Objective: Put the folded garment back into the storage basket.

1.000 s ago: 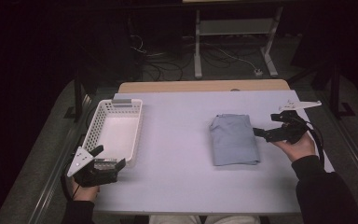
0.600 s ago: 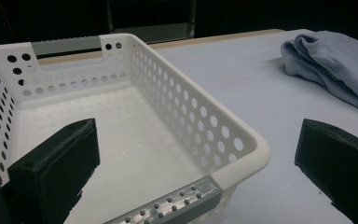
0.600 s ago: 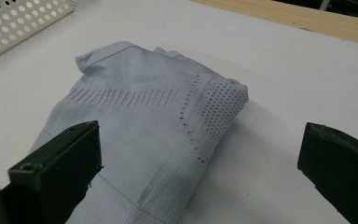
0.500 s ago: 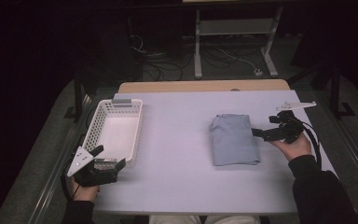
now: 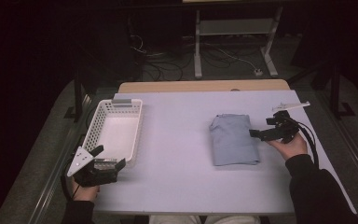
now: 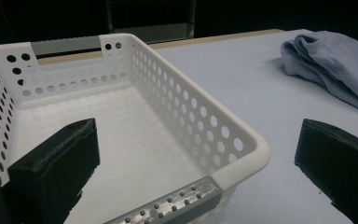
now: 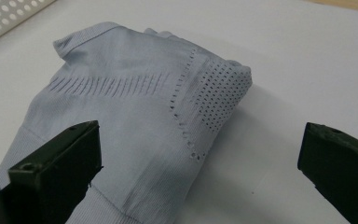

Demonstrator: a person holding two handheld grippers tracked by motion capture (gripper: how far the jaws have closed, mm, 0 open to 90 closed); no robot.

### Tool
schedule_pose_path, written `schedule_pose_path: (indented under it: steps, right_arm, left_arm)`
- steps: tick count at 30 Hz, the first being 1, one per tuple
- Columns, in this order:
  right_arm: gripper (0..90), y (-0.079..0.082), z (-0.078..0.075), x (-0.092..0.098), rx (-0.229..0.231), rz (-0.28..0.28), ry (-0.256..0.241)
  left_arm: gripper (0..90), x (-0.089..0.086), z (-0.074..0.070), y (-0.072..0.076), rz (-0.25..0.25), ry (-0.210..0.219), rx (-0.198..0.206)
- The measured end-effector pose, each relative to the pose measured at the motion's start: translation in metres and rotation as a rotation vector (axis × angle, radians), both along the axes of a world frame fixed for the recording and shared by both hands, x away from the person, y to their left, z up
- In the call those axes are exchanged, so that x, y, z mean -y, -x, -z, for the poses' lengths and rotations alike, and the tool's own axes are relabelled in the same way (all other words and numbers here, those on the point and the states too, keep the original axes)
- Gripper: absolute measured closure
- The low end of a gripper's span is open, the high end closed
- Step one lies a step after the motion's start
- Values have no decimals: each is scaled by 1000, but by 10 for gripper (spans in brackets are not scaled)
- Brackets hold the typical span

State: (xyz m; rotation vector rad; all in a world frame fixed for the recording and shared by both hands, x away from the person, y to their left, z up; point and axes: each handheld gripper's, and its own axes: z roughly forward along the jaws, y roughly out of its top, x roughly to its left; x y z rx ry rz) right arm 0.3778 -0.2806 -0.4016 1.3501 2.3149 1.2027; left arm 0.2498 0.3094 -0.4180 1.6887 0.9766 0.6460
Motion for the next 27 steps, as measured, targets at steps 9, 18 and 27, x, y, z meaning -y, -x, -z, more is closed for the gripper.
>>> schedule_pose_path:
  steps: [9,18,27]
  right_arm:
    - [0,-6,16,-1,-55,-10,-43]
    - [0,-10,29,0,-130,-21,-93]
    - [0,-11,37,-3,-165,-29,-124]
  left_arm:
    - [0,0,0,0,1,0,1]
    - [0,0,0,0,2,0,-1]
    - [0,0,0,0,4,-5,2]
